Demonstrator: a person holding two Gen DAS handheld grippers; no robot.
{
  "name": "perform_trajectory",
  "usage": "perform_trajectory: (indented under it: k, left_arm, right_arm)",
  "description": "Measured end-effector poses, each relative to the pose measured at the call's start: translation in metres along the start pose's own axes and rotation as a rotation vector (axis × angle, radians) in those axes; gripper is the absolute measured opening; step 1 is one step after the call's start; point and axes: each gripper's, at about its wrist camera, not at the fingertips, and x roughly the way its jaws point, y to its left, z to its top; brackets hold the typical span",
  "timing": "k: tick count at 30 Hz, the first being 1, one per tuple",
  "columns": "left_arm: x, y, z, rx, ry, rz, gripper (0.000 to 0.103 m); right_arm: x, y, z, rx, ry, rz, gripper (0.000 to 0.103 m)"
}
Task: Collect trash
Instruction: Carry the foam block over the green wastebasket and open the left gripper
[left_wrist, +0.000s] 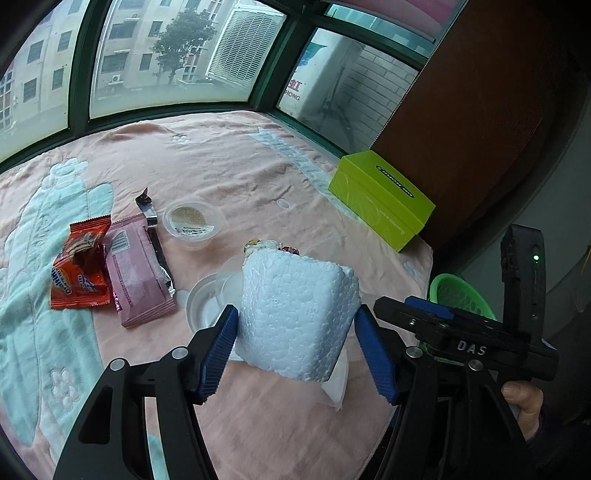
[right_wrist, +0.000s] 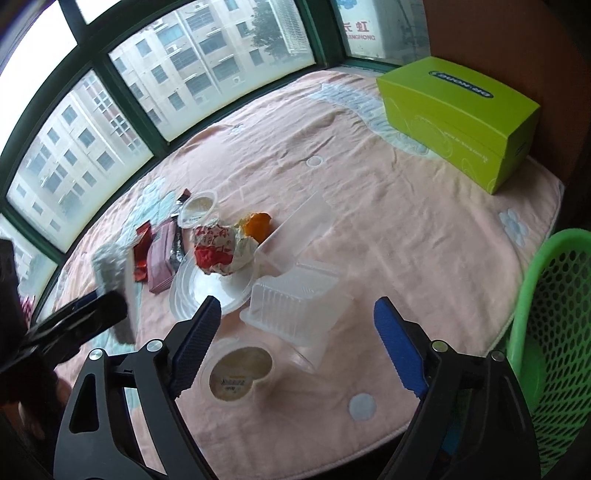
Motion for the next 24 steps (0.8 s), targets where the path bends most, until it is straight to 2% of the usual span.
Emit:
perform_trajectory:
  k: [7,10,12,18,24]
  left_arm:
    - [0.002,0.003,-0.005,-0.013,0.01,-0.011,0.063]
    - [0.003,0.001,-0.007,-0.015,0.013,-0.017,0.063]
    - [0.002,0.0,-0.008,-0.013,0.013,-0.021,0.063]
    - [-0.001,-0.011,-0.011,-0.007,0.008,-0.023,0.063]
    - [-0.009,-0.029,-0.012,0.016,-0.008,-0.032,0.063]
  right_arm:
    - [0.024,0.002,0.002,0.025,0.043,-0.068,0.07]
    - [0.024,0.001,0.001,0.03,0.044,-0.058,0.062]
    - [0.021,0.001,0.0,0.027,0.037,-0.04,0.051]
    - [0.002,-0.003,-0.003,0.021,-0.01,0.008,0.051]
    - [-0.035,-0.013,-0.009,0.004,-0.074,0.043,0.051]
